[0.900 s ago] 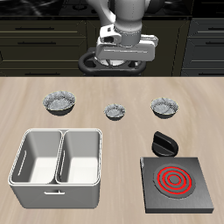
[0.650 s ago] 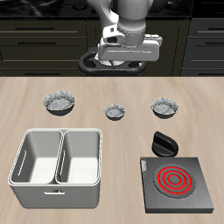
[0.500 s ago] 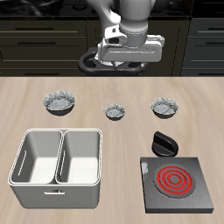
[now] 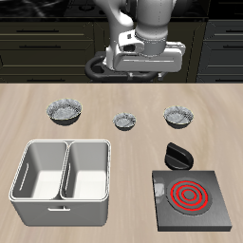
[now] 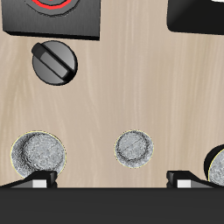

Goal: Turn off the flat stove and place the largest bowl on it

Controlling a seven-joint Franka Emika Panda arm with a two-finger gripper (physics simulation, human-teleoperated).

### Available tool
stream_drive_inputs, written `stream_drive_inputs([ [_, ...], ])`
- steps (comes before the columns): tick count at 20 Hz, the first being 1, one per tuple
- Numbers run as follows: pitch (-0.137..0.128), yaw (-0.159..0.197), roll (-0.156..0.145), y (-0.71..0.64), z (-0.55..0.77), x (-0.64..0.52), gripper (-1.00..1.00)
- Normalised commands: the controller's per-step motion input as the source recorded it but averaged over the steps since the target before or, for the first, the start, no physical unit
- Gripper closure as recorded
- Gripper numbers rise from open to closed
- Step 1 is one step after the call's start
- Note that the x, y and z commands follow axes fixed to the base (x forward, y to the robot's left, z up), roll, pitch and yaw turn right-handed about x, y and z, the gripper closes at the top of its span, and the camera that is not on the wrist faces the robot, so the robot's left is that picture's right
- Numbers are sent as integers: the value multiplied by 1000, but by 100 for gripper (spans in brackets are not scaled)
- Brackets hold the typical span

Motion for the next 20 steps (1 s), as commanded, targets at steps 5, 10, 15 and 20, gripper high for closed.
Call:
stream_drive_inputs([
  [5,9,4,-17,136,47,288,-100],
  [10,-1,37,-2,138,34,219,-100],
  [15,-2,36,4,161,47,165,-100],
  [20,-8,24,13,181,58,130,-100],
])
